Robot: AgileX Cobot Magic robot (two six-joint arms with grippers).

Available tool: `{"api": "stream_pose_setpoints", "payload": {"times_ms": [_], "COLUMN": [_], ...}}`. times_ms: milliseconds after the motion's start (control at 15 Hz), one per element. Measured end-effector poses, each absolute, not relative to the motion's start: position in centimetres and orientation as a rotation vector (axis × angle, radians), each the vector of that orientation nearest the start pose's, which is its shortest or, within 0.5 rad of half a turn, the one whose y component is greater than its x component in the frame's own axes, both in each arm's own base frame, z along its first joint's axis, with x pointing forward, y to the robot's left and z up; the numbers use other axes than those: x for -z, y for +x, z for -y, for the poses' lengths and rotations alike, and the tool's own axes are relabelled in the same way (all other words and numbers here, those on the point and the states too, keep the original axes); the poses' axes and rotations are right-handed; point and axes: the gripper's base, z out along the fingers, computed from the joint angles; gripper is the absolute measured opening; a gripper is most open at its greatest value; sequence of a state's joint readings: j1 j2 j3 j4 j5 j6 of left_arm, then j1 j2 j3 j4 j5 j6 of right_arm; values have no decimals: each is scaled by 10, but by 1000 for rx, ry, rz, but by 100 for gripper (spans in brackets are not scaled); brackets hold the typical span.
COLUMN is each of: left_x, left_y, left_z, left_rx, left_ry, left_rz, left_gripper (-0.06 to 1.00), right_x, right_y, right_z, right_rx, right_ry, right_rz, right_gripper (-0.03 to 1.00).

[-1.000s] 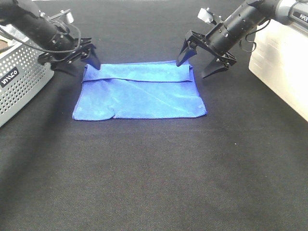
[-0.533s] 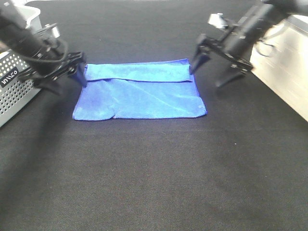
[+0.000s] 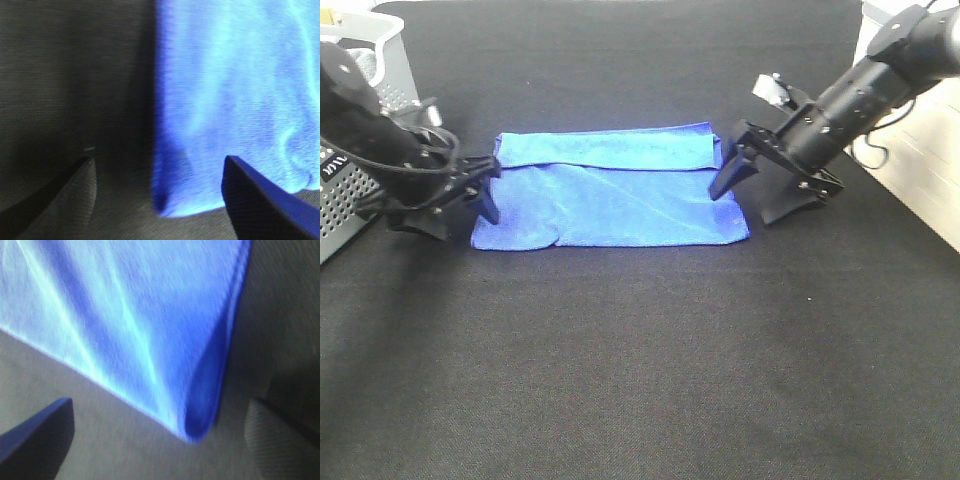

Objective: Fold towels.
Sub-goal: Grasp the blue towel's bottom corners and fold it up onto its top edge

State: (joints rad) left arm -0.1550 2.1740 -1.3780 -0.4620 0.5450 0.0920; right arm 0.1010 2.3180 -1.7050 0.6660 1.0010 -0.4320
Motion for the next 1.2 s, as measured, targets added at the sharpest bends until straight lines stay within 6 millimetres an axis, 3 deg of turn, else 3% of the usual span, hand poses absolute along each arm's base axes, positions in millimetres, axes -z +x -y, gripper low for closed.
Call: {"api": "stream_pose_setpoints", "payload": {"times_ms": [267,400,600,667,867,1000,1067,1200], "left_x": [-95,-94,-91,-91,-87,-87,-87,-88], "left_y": [421,424,425,425,424,424,423,421], "left_z": [100,101,103,103,105,105,106,106], "left_rx": [463,485,520,520,538,540,544,546], "left_ry": [-180,-210,-246,-246,-205,-158,-151,-117], "left_rz": [-2790,-2779,-2774,-2774,-2776,-2778,-2786,-2809], "left_gripper": [67,66,41,41,13,1,1,1], "right_x": [-107,-99,-93,-93,-88,-78,-76,-77], "right_y": [456,457,458,458,457,455,455,455], "right_z": [-98,-101,-104,-104,-103,-103,-104,-104], "right_rx": [-806,-881,-938,-938,-929,-942,-955,-959], "right_ry": [-230,-166,-126,-126,-98,-69,-56,-35], "right_rz": [-2877,-2872,-2865,-2865,-2892,-2921,-2926,-2930], "right_gripper": [85,80,60,60,43,23,3,0]}}
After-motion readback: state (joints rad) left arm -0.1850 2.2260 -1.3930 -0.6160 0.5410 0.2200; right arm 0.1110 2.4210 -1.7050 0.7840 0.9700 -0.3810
